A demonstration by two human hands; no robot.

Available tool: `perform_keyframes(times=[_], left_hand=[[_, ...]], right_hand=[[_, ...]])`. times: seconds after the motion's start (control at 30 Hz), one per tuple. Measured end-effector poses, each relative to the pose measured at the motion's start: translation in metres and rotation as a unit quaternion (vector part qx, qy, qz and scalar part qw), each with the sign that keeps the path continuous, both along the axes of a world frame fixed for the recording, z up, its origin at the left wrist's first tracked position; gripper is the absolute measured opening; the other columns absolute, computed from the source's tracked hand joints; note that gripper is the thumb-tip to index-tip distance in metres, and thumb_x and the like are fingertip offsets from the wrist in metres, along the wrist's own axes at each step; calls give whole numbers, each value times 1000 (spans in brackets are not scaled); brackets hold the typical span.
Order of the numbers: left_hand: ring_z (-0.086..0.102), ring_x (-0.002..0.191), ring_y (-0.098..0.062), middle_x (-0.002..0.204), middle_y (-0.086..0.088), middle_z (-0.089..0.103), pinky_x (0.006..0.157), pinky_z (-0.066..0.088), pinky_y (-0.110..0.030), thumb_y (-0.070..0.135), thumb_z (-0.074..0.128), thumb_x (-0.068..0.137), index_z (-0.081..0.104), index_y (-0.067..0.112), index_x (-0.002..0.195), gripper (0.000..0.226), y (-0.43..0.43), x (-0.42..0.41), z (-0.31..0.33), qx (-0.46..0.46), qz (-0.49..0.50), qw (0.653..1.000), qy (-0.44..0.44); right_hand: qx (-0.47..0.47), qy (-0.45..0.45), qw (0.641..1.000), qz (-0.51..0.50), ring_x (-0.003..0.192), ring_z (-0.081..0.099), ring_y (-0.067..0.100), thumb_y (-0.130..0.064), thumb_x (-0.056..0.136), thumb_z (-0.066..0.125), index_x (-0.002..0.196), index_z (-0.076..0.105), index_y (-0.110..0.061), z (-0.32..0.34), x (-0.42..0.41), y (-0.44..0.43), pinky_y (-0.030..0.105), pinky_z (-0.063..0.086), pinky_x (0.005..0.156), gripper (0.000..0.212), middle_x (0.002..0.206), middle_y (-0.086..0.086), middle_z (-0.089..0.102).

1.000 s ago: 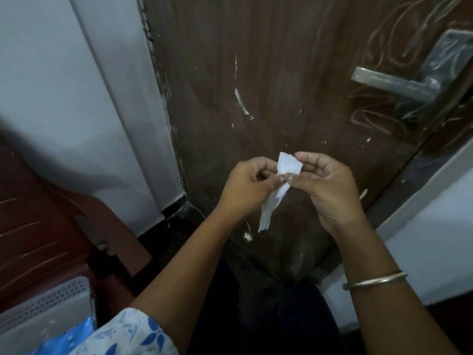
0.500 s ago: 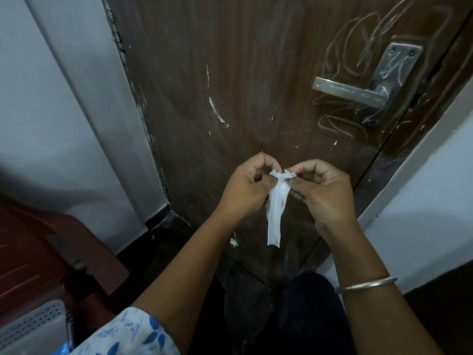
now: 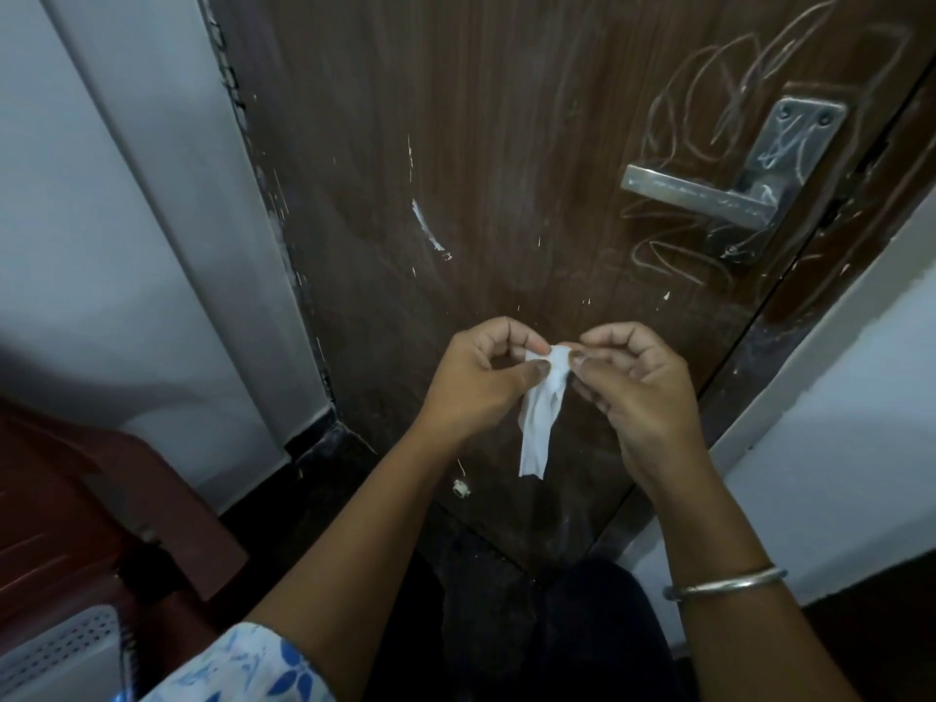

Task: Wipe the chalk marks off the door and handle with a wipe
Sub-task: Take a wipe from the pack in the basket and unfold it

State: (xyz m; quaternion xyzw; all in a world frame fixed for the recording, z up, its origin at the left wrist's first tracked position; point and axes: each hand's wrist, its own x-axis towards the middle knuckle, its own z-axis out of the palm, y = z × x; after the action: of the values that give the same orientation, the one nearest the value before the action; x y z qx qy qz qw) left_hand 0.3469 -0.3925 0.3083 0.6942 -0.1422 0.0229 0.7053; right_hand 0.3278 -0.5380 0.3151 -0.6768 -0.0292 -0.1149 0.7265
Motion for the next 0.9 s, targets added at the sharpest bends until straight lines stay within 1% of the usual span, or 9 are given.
perform_keyframes(times=[0.1,0.23,0.33,0.43,0.47,0.6,0.73,0.83,0.9], left_hand=[[63,60,-8,75,-9,63,51,45,-17,-4,65,79,58,16,94,27,3,2,-3,-25,-4,1000,-19],[66,67,-13,71,1,65,58,53,-29,7,71,76,57,28,103,37,7,7,-8,23,40,999,-14],[64,66,-14,66,1,62,66,55,-38,18,72,78,60,28,100,27,9,10,-12,74,60,995,13],[66,75,-27,80,-10,68,74,55,-51,23,67,82,63,28,92,12,9,10,-13,79,26,996,28],[67,79,-28,85,-11,69,75,55,-52,22,66,83,63,28,91,11,9,9,-12,83,20,996,26],[64,75,-30,79,-14,66,72,53,-48,13,63,85,63,27,89,15,8,11,-11,58,6,998,20],[57,66,-15,69,-2,61,62,48,-32,3,58,85,65,21,80,20,6,13,-10,37,2,999,22],[63,72,-20,77,-7,66,64,50,-34,2,54,86,67,15,79,20,4,13,-10,4,5,998,59],[65,71,-19,76,-4,68,63,53,-34,8,54,88,67,13,81,16,4,13,-10,-20,1,996,85]], right_hand=[[-39,31,999,14,74,71,15,-7,82,66,94,63,-22,-4,4,4,26,57,64,20,77,2,74],[-71,7,996,46,73,71,12,-1,84,62,84,67,-25,-4,4,9,21,56,61,24,77,-4,74],[-86,-2,996,36,75,70,12,-3,85,62,85,67,-27,-5,6,11,23,58,62,24,79,-6,73],[-112,-18,993,29,73,69,7,-3,86,61,84,65,-29,-7,8,12,18,54,57,26,77,-7,71],[-125,-27,992,25,73,68,5,-3,85,62,83,65,-29,-7,9,11,15,53,57,26,78,-9,70],[-137,-45,989,10,77,66,2,1,82,64,79,66,-29,-9,12,10,14,53,63,30,79,-16,69],[-127,-46,991,15,76,65,-1,5,81,63,75,67,-29,-9,15,8,10,50,62,34,75,-22,69],[-124,-43,991,15,77,64,-3,3,82,64,75,67,-31,-10,15,7,9,48,61,34,76,-24,69],[-120,-32,992,16,77,64,-5,2,82,63,74,67,-32,-12,15,6,8,48,60,35,76,-26,69]])
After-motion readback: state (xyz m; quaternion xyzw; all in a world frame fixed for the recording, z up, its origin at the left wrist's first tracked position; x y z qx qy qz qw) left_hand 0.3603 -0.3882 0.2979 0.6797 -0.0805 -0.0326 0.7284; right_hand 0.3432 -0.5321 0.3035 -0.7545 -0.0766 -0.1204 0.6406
